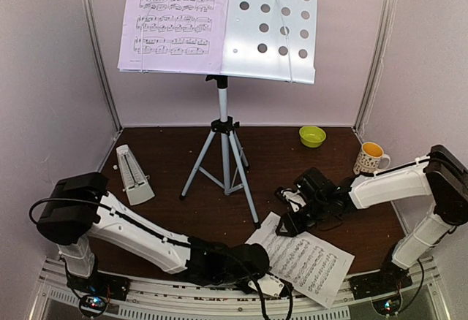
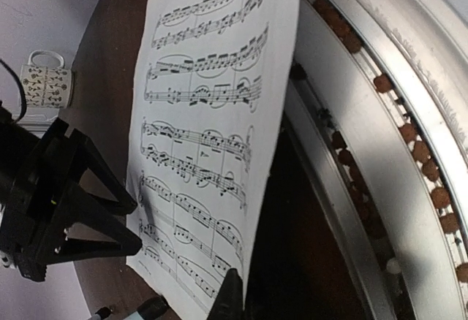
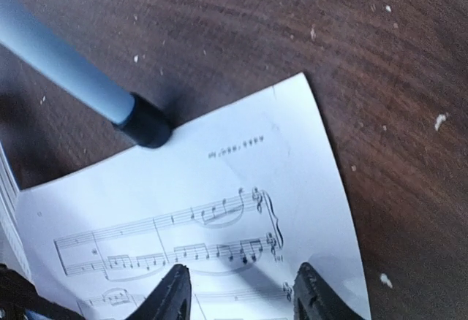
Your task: Set up the instrument practice props
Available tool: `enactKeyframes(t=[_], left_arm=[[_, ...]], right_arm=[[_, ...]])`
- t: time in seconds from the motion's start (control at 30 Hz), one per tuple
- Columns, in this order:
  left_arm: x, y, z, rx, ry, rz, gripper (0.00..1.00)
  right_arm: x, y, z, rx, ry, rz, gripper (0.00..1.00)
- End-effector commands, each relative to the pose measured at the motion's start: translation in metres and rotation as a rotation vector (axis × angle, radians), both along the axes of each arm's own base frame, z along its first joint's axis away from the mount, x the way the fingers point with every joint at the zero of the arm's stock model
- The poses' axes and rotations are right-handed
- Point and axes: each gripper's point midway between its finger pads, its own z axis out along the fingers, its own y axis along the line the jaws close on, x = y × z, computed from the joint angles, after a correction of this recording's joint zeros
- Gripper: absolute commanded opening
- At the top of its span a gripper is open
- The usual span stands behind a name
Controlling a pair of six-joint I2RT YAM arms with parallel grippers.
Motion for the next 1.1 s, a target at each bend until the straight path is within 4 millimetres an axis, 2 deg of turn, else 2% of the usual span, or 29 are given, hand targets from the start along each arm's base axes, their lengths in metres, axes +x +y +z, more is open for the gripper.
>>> enactKeyframes(t=[0.0, 0.1, 0.23, 0.3, 0.4, 0.6, 0.77, 0.93, 1.07], left_arm=[[0.006, -0.007, 0.056, -0.202, 0.161, 0.095, 0.00], [0.012, -0.004, 0.074, -0.269, 0.277, 0.155, 0.00], [0.019, 0.000, 0.104, -0.378, 0.431, 0.222, 0.00], [0.021, 0.003, 0.118, -0.434, 0.492, 0.248, 0.00], [0.024, 0.009, 0.138, -0.520, 0.597, 0.300, 0.00], [0.034, 0.039, 0.171, -0.702, 0.745, 0.438, 0.00], [0.057, 0.082, 0.195, -0.842, 0.764, 0.651, 0.00], [0.069, 0.116, 0.223, -1.010, 0.820, 0.775, 0.00], [0.072, 0.126, 0.236, -1.086, 0.775, 0.833, 0.00]], right_arm=[[0.007, -0.010, 0.052, 0.025, -0.034, -0.007, 0.55], [0.030, -0.015, 0.120, 0.112, -0.157, -0.054, 0.69], [0.050, -0.038, 0.205, 0.212, -0.330, -0.150, 0.83], [0.054, -0.054, 0.235, 0.238, -0.393, -0.199, 0.87], [0.055, -0.080, 0.267, 0.251, -0.466, -0.274, 0.91], [0.052, -0.119, 0.302, 0.260, -0.559, -0.390, 1.00], [0.050, -0.139, 0.321, 0.241, -0.579, -0.429, 1.00], [0.046, -0.141, 0.327, 0.297, -0.548, -0.478, 1.00], [0.037, -0.130, 0.325, 0.400, -0.504, -0.466, 1.00]])
